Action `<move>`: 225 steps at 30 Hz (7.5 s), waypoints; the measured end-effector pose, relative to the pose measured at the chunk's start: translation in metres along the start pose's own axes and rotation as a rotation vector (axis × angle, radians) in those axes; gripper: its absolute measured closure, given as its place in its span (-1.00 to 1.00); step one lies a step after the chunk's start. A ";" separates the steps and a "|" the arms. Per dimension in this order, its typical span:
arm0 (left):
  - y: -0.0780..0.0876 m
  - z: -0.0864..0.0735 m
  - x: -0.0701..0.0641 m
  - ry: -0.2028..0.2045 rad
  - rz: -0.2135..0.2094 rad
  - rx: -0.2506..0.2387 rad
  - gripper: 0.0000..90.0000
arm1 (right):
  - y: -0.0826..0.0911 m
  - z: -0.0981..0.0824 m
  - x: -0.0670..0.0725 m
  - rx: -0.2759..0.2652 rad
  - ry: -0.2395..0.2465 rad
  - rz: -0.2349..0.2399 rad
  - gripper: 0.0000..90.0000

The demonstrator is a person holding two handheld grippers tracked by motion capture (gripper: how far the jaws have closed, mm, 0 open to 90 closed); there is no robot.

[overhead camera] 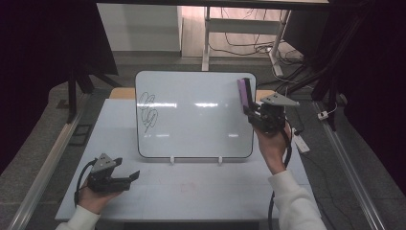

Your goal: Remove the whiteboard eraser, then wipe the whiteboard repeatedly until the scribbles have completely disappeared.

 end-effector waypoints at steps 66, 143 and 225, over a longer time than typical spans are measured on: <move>-0.056 0.086 -0.087 0.015 -0.315 -0.076 -0.59 | -0.004 -0.094 0.136 -0.073 0.051 0.384 0.45; -0.012 0.110 -0.053 -0.025 -0.171 -0.115 -0.10 | 0.032 -0.150 0.038 -0.020 0.078 0.290 -0.29; -0.050 0.212 0.000 -0.177 0.337 -0.013 -0.08 | 0.027 -0.167 0.017 0.013 0.062 0.219 -0.27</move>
Point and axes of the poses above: each handheld gripper's, and its own axes: y roughly backward along the jaws, z roughly out of its top, x roughly to its left, the point moved 3 cm from there along -y, roughly forward along the jaws, and after that the axes turned 7 degrees about y, right-handed, at the moved point
